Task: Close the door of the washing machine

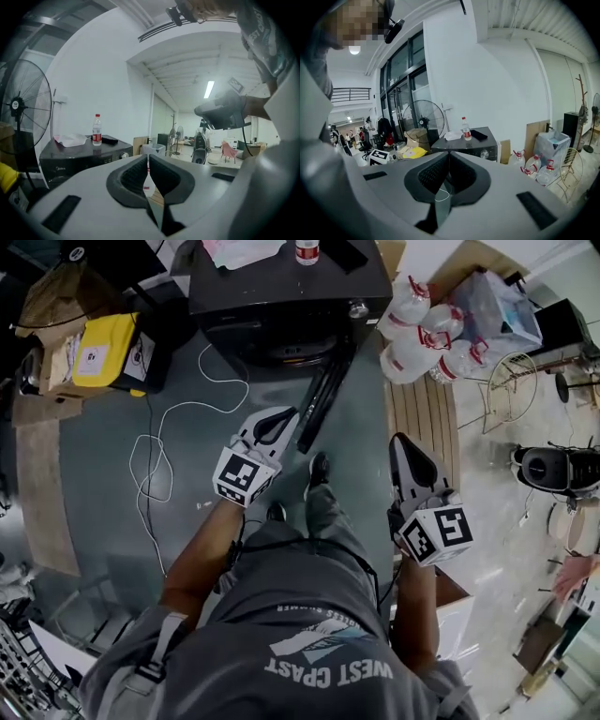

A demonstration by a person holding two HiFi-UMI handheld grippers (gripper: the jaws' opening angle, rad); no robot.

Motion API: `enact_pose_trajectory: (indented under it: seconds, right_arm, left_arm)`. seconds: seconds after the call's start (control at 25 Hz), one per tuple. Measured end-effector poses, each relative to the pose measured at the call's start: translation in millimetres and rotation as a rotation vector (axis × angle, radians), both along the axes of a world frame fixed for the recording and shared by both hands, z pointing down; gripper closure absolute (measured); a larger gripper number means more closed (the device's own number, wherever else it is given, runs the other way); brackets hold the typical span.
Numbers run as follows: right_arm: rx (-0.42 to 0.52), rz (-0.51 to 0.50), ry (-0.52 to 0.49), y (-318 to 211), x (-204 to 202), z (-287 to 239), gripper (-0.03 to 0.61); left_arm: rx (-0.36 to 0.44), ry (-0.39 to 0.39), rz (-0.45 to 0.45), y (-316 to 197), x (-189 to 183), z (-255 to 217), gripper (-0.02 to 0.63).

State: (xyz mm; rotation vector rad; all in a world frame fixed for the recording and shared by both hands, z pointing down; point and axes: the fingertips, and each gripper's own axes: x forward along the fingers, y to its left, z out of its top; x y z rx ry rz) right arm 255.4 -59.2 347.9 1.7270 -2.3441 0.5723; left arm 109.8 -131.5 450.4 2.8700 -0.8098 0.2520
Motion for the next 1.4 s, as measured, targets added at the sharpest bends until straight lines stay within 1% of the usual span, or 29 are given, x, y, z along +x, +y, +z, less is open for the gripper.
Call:
enact_pose_trajectory:
  seconds: [0.24,0.36,0.48,0.72,1.0,1.16,1.28,1.4]
  right_arm:
    - [-0.074,-0.025,0.005,-28.4,12.9,48.1,0.549]
    - [-0.108,-0.037,0.010,-39.2,18.2,74.9,0.549]
    - [-0.148,-0.045,0.022,-49.8,21.2,108.7,0.549]
    - [-0.234,-0.068,0.011,-73.6,20.1,188.2,0.546]
    - [-0.354,-0.105,-0.008,-89.8,7.4,286.3,0.515]
    - [-0.418,-0.137,-0.001,-94.0,-0.1,333.7,0.514]
    - [-0.454,-0.158,0.007,-96.6,-4.5,361.8,0.513]
    - [-0.471,-0.176,0.012,-99.4,-7.7,377.8,0.512]
  left_arm:
    - [-0.077,-0.045,-0.033,-17.2,26.1,73.3,0.588]
    - [-0.116,-0.064,-0.049,-21.3,37.1,104.4,0.536]
    - [-0.152,-0.085,-0.064,-22.2,43.5,133.9,0.525]
    - [-0.218,-0.118,-0.101,-21.9,49.1,185.2,0.518]
    - [-0.276,-0.128,-0.106,-15.4,52.8,231.1,0.520]
    - [-0.313,-0.134,-0.105,-9.8,58.2,247.9,0.522]
    - [-0.343,-0.133,-0.110,-3.1,61.1,262.3,0.524]
    - [-0.365,-0.130,-0.116,0.7,63.2,270.5,0.528]
